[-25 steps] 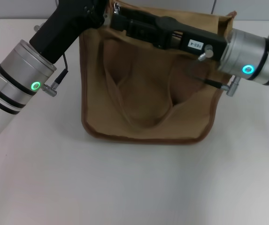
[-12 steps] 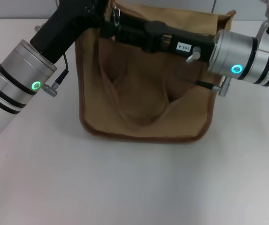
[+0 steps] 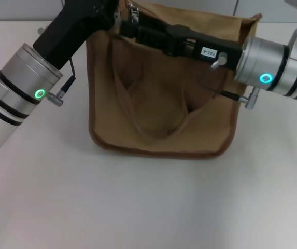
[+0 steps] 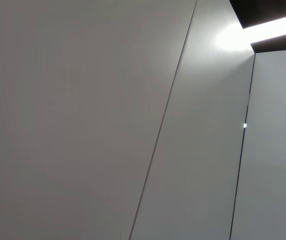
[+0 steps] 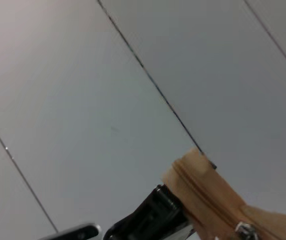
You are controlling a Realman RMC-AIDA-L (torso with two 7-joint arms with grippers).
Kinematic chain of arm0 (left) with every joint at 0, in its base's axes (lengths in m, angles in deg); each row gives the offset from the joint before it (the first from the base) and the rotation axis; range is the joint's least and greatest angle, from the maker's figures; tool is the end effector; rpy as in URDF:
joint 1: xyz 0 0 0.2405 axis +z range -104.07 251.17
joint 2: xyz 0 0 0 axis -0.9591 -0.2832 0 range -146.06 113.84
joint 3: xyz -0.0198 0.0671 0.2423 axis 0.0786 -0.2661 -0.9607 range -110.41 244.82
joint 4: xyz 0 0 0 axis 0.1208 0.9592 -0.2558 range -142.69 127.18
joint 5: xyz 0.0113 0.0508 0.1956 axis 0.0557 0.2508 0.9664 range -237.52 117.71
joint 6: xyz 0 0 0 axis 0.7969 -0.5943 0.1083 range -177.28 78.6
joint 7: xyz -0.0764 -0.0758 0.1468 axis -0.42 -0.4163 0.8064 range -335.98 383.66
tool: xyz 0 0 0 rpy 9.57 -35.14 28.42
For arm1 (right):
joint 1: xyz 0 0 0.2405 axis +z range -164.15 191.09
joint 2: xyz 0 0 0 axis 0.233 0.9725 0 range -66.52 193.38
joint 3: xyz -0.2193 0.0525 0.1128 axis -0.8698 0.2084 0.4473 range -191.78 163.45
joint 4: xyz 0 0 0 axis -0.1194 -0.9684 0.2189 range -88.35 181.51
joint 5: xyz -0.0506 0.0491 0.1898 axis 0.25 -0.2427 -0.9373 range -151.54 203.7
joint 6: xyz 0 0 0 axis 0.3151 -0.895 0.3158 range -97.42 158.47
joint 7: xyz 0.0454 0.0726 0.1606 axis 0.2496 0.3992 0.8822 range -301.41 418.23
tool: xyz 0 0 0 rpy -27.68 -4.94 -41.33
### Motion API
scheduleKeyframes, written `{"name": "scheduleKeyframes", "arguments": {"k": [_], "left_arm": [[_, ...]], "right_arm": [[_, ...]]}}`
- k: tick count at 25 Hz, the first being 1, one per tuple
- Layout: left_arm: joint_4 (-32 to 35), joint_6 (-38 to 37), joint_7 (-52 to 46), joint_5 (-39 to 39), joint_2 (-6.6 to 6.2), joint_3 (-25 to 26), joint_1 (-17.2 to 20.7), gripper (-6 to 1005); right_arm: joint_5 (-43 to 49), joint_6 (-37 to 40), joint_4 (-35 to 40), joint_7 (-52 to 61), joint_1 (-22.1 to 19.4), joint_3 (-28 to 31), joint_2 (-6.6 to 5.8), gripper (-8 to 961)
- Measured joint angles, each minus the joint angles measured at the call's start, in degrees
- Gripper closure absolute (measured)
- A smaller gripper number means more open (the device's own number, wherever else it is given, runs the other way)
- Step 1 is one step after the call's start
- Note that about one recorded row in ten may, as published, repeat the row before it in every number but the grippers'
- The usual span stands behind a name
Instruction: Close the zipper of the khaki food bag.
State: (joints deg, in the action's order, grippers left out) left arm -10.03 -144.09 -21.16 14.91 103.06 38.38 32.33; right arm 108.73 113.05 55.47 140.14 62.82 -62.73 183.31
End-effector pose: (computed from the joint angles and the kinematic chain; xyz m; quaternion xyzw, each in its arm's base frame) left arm -0.1579 0.3680 -0.0176 -0.7441 -0.1732 -0.5829 0.2765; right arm 0.1128 0.3795 -0.0778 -0.8424 0.3089 0.4404 0.0311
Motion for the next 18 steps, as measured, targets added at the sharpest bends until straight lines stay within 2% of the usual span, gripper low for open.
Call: {"name": "scheduleKeyframes", "arguments": {"k": [7, 12, 16, 18], "left_arm": [[0.0, 0.0, 0.0, 0.2, 0.0, 0.0, 0.0, 976], [0.0, 0.0, 0.0, 0.3, 0.0, 0.0, 0.0, 976], [0.0, 0.0, 0.0, 0.3, 0.0, 0.0, 0.1, 976], [-0.1, 0.0, 0.0, 0.3, 0.0, 0.0, 0.2, 976]], "right_arm": [[-1.0, -1.8, 0.5, 0.7, -0.3, -1.0, -0.15, 304], [-0.9, -2.2, 0.8, 0.8, 0.2, -2.3, -0.15, 511], [-0.8, -2.2, 0.8, 0.8, 0.2, -2.3, -0.14, 752], [-0.8, -2.0, 0.8, 0.8, 0.2, -2.3, -0.13, 831]]}}
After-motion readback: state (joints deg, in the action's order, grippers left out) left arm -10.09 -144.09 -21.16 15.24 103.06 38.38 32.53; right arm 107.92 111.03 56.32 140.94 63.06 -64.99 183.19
